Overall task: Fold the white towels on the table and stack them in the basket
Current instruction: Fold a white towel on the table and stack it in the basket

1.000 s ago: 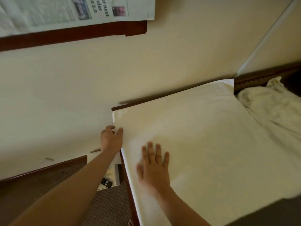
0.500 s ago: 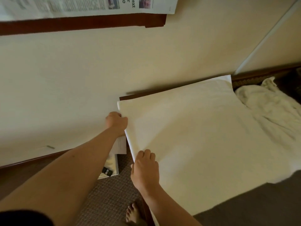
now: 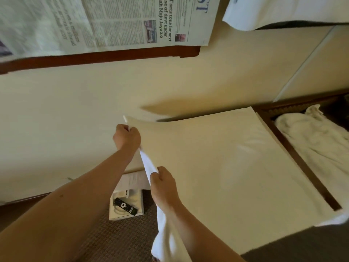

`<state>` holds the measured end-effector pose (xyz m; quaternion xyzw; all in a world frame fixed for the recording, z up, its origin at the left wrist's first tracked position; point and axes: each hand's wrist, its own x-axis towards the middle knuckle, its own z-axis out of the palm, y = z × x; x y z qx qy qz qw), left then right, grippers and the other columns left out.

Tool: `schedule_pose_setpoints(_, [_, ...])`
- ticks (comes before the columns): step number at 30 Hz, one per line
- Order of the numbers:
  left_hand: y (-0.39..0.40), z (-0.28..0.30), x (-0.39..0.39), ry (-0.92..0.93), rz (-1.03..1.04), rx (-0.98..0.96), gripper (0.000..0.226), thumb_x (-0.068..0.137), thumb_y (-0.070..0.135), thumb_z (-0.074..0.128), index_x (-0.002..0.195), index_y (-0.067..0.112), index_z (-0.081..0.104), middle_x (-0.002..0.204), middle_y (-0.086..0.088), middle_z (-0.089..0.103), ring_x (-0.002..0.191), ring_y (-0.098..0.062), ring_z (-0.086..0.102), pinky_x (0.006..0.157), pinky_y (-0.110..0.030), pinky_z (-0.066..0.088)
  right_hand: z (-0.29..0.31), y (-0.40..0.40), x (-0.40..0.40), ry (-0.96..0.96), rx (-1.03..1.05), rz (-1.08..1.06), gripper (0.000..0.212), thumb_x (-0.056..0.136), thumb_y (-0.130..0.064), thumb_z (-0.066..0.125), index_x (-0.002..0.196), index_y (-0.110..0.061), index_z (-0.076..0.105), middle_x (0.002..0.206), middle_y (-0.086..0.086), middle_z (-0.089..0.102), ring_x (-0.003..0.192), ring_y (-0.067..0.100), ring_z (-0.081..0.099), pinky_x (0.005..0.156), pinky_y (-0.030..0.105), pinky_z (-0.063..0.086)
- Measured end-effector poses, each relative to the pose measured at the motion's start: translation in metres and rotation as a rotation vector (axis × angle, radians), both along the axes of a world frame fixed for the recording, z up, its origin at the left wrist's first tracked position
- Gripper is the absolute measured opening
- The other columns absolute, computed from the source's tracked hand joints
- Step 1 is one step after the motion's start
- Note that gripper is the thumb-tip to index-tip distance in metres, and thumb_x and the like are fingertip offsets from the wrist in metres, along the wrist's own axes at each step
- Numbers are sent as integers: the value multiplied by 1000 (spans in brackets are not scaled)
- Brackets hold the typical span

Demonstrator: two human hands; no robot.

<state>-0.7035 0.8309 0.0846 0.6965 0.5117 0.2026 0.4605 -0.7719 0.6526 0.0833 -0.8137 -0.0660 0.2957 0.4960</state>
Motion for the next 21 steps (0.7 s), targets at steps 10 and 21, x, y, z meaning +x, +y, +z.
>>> schedule_pose_setpoints(10, [-98,50,98,-116,-270,-7,7,89,16,50,95,18,53,91,-2,62,75,-19,59,57,-28,46,21,-102,91,-149,130,-308,53,100,-29,59,53,-22,36,50,-10,33,52,10,29,55,29,27])
schedule_pose_setpoints(21, [-286,41,260,-170,-583,-53,10,91,15,51,86,23,47,99,-5,63,86,-30,69,77,-44,62,11,-272,224,-107,174,-658,35,102,-29,62,75,-8,72,71,9,71,68,21,66,67,31,53])
